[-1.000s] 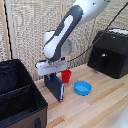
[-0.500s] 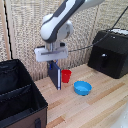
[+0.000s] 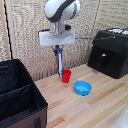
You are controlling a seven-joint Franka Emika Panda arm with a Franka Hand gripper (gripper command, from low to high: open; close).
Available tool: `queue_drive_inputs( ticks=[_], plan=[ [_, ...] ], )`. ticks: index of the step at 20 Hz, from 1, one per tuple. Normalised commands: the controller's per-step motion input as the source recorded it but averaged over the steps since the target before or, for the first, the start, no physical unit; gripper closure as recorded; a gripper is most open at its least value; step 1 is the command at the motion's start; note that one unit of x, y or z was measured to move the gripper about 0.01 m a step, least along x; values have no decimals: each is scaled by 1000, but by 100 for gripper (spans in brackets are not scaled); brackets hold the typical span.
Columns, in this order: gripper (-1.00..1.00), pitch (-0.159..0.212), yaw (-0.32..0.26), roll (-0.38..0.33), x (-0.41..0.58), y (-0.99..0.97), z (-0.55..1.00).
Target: Discover the targeted book and set your gripper to the appropriate amplitude. Smoothly guide your gripper in the direction of the book and snatch it firmly. Search for the back section of the caddy. Move the held book towards the back section and lightly deposit it inside.
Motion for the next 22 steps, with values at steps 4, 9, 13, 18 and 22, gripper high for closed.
queue_drive_inputs(
  ticks=[4,9,13,18,22],
  plan=[
    [100,5,-275,-111,249,68,810],
    [100,18,-287,-136,262,10,862],
    [100,9,-236,-95,362,119,841],
    [100,65,-216,74,353,174,638],
    [100,28,-205,120,228,279,576]
  ],
)
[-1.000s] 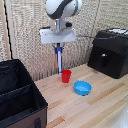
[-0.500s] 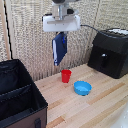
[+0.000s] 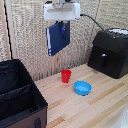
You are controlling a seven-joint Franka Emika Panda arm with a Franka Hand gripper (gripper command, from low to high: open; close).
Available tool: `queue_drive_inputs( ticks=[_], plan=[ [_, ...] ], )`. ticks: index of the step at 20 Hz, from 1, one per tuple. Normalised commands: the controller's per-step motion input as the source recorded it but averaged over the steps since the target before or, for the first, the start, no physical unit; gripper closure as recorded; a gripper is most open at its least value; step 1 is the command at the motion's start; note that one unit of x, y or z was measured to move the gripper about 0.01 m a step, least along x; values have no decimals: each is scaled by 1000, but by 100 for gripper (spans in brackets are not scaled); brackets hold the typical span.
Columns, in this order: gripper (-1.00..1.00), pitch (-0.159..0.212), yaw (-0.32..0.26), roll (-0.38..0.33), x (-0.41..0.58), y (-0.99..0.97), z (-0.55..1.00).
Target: Discover the targeted book and set your gripper to the appropriate amplitude. Smoothly guide your gripper in the direction of the book and snatch it firmly. Search for the back section of the caddy. Move the held book towards the back section and lightly deposit it inside.
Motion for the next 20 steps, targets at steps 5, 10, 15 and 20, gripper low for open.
queue_drive_inputs(
  ticks=[5,10,15,20],
  plan=[
    [100,0,-160,112,81,459,587],
    [100,1,-84,30,142,787,474],
    [100,0,-79,0,175,898,130],
    [100,5,-70,0,210,914,70]
  ],
)
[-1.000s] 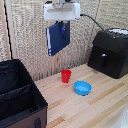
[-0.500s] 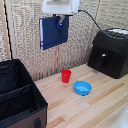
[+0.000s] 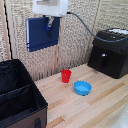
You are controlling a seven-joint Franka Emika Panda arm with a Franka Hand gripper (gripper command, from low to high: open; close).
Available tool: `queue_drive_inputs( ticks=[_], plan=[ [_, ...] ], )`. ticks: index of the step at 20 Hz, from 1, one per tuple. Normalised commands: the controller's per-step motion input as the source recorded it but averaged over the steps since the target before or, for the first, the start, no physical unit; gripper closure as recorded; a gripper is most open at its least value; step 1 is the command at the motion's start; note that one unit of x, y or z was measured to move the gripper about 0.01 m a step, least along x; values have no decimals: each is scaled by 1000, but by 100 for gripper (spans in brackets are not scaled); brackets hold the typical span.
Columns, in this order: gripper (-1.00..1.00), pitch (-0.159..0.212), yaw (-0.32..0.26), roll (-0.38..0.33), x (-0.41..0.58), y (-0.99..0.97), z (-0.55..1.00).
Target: Discover the targeted book and set your gripper to the appropriate amplitude. Smoothly guide your gripper in the direction of the book and snatch it firmly. Search for the back section of the caddy. Move the held book towards the back section and lightly deposit it inside.
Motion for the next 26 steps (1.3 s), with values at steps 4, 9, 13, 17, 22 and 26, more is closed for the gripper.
queue_drive_inputs(
  ticks=[4,9,13,17,22,26],
  plan=[
    [100,33,-50,0,216,932,57],
    [100,63,-27,0,209,926,176],
    [100,87,-1,0,172,880,502],
    [100,82,0,-15,239,848,626],
    [100,81,0,-48,581,730,363],
    [100,92,0,-38,739,609,37]
  ],
)
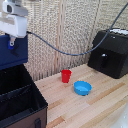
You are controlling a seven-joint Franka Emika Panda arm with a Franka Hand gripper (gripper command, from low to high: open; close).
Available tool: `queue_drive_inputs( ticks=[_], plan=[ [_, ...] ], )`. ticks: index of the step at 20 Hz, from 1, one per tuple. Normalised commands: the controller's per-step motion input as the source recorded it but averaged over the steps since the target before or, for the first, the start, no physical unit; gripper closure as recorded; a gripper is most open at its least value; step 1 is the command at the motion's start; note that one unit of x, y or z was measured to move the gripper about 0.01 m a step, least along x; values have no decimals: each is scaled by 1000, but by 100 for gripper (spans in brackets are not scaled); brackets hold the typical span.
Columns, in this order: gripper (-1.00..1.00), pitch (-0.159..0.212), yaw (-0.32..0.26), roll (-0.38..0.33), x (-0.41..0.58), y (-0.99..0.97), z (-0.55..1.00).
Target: Discover the targeted book and set your gripper to the appropriate amplitude. Smoothly guide your gripper in the direction of the book and snatch it firmly. Search for the back section of the caddy. Move the held book towards the back section and lightly deposit it inside.
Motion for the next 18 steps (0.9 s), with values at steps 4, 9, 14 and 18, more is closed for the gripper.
queue_drive_inputs(
  ticks=[4,9,14,18],
  plan=[
    [100,79,-7,-27,615,533,0],
    [-100,84,-12,-1,221,146,-53],
    [-100,92,47,30,74,-219,44],
    [-100,46,116,69,20,-410,324]
  ],
)
